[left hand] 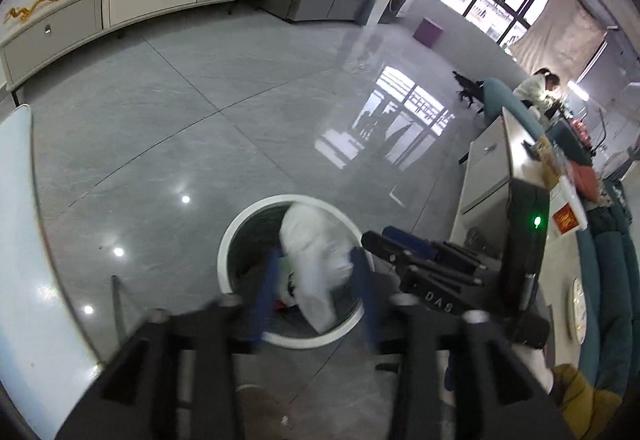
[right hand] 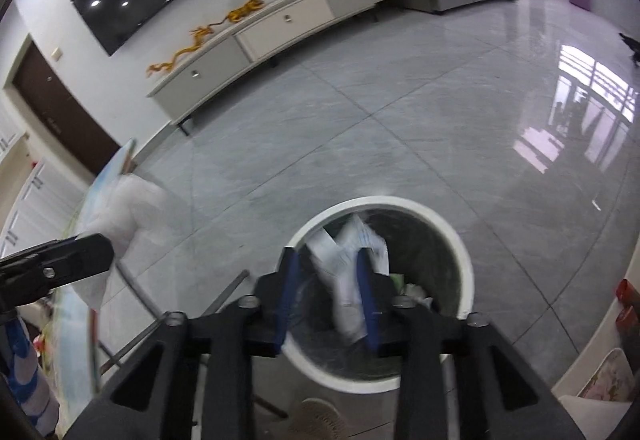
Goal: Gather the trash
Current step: 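Carry both held items over the white bin and open both grippers, then move both grippers back over the red bags on the table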
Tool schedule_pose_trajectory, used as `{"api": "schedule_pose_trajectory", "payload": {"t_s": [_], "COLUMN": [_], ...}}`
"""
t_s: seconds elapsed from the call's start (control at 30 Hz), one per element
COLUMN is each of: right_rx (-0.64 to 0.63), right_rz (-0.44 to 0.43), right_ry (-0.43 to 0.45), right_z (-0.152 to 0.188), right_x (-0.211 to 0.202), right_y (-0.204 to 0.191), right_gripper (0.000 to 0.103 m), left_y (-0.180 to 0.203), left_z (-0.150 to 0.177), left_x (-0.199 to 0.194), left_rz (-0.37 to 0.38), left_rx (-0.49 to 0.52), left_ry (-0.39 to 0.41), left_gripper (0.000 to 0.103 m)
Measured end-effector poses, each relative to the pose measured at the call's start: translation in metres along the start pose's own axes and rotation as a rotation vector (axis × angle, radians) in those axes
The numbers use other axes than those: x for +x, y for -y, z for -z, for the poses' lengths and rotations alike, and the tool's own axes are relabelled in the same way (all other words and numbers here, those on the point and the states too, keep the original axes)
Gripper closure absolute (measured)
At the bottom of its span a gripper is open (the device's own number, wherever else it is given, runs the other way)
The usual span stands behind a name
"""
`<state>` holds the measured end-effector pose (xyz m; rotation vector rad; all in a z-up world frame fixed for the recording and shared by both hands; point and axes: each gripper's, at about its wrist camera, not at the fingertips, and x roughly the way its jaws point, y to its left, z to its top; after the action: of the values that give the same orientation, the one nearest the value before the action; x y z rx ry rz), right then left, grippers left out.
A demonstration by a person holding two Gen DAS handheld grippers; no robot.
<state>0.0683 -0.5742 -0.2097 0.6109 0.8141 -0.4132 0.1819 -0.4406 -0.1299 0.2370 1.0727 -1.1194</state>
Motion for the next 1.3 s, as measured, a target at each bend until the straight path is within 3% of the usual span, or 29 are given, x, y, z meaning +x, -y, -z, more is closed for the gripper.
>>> {"api": "schedule_pose_trajectory", "payload": {"t_s": [0.13,0.3,0.67,0.8,1.1,1.3], "right_rx": [0.016,-0.004,-0.159,-0.256,-0.489,-0.615], "right_rz": [0.018,-0.005,-0.09,-0.167,-0.281,-0.346], "right_ry": [0.01,0.046,0.137,0.155,0.117,0.029], "right_z": [-0.003,0.0,0.014,0.024,0.051,0.08], "right_x": [-0.002,-0.023,-0.1,-0.125,-0.143,-0.122], "right_y": [0.003,-0.008,-0.092,-0.136,-0.25,-0.323], "right_gripper": [0.069,0.069,0.069,0.069,0.065,0.064], "left_y": [-0.005,-0.005,-0.016,-0.031,-0.119,-0.207], "left_z": [0.003,0.018,0.075,0.104,0.2,0.283], "left_x": [-0.009,-0.042,-0.164,-0.205,-0.304,-0.362], "left_rz": [0.005,-0.053,-0.235,-0.313,-0.452,-0.664], "left_rx": [-0.01,0.003,0.021,0.001,-0.163,-0.297], "left_ry": [0.013,0.067,0.259,0.313,0.434,0.456], "left_gripper": [0.057,0.057,0.057,0.057,0.057,0.049]}}
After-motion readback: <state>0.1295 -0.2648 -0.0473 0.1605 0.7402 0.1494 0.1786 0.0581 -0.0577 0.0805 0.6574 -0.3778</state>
